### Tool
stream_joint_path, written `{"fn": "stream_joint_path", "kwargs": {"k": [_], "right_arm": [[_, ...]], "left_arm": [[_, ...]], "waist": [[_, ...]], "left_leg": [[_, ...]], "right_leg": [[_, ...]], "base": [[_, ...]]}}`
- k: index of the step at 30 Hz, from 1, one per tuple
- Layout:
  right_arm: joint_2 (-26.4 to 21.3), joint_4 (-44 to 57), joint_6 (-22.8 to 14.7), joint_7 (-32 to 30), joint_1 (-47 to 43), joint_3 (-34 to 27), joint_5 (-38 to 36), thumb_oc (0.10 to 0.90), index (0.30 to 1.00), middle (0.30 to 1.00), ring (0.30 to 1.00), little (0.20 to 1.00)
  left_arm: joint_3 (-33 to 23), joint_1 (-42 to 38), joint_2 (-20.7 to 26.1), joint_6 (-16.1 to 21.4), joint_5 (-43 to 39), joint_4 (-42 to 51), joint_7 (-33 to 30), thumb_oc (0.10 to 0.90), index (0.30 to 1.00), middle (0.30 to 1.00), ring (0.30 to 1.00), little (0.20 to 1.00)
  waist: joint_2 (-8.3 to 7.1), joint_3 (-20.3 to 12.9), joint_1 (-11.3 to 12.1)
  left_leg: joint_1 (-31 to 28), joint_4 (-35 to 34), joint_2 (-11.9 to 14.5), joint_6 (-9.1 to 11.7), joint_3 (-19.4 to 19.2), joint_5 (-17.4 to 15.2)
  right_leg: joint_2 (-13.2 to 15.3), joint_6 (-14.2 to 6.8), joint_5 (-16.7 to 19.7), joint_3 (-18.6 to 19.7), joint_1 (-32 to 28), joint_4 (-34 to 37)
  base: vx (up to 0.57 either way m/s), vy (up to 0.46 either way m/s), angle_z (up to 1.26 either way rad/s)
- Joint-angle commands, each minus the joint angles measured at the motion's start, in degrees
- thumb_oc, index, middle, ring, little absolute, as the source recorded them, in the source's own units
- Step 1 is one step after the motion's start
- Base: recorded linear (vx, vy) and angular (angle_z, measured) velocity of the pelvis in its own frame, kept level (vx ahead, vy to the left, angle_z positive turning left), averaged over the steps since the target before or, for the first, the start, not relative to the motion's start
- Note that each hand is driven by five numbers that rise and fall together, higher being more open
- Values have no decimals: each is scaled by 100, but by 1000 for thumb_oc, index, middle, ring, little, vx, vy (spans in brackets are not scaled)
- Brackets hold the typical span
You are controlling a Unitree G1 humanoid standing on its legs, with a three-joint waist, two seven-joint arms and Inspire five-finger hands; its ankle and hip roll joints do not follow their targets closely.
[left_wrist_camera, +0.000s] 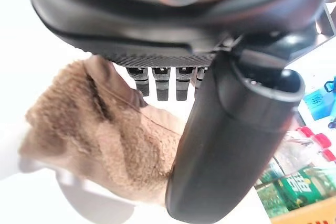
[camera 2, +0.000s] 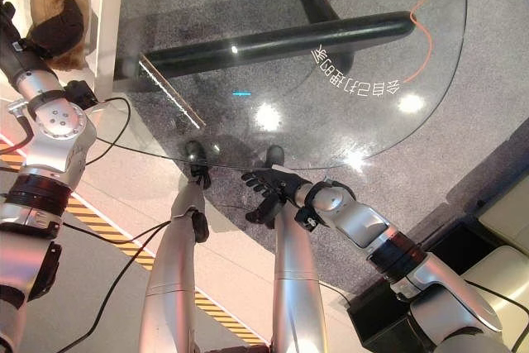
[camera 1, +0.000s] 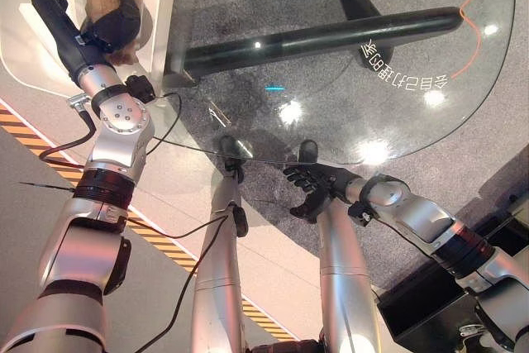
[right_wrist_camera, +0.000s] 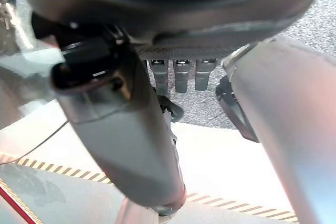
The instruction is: Wipe the table with a cloth and put it in the basket.
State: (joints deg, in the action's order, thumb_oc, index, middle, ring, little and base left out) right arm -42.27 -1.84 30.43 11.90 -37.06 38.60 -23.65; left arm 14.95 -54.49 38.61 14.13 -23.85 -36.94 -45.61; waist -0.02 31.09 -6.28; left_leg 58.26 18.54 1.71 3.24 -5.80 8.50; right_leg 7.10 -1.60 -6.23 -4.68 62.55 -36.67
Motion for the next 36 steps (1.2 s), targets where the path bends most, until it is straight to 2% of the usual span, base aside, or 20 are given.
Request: {"fn": "stream_joint_path", "kwargs": {"k": [1,9,17,22,27,29,36], "right_arm": [[49,584,-122,-8,304,-210,-7,800,900,900,900,900],[124,827,-102,-78,625,-300,160,800,900,900,900,900],[173,1086,-95,-95,988,-401,377,800,900,900,900,900],[207,965,-289,-83,1297,-496,574,800,900,900,900,900],[265,896,-395,-147,1549,-557,738,800,900,900,900,900],[270,689,-654,-78,1870,-681,822,800,900,900,900,900],[442,-67,-1374,62,2476,-888,1023,800,900,900,900,900]], "left_arm": [[-454,27,338,208,79,214,-284,800,900,900,900,900],[-756,420,453,203,0,562,-338,800,900,900,900,900],[-1132,982,513,381,-73,962,-116,800,900,900,900,900],[-1263,1465,609,97,-80,1017,446,800,900,900,900,900],[-1361,1880,514,0,-185,1079,767,800,900,900,900,900],[-1529,2479,351,-51,-460,1275,1077,800,900,900,900,900],[-1606,3532,-152,-142,-904,1457,1907,800,900,900,900,900]], "waist": [[43,-129,37],[81,-129,99],[95,-129,176],[64,-129,244],[36,-129,272],[-9,-129,307],[-64,-129,416]], "left_leg": [[-93,808,-467,-61,-420,-1049],[-405,774,-490,-73,-373,-1111],[-842,664,-513,-70,-326,-1131],[-1213,557,-512,-43,-233,-1127],[-1405,496,-512,-40,-176,-1118],[-1723,409,-502,-22,-104,-1109],[-2524,151,-450,39,21,-1057]], "right_leg": [[-431,-238,713,58,-375,1452],[-372,-232,630,-30,-685,1462],[-373,-198,528,-147,-1140,1488],[-412,-163,408,-241,-1551,1473],[-461,-130,332,-265,-1748,1443],[-512,-106,256,-291,-2062,1460],[-583,-79,101,-355,-2856,1538]], "base": [[-9,-31,3],[-14,-43,2],[-24,-67,4],[-26,-108,3],[-19,-86,4],[-36,-160,3],[-31,-142,-2]]}}
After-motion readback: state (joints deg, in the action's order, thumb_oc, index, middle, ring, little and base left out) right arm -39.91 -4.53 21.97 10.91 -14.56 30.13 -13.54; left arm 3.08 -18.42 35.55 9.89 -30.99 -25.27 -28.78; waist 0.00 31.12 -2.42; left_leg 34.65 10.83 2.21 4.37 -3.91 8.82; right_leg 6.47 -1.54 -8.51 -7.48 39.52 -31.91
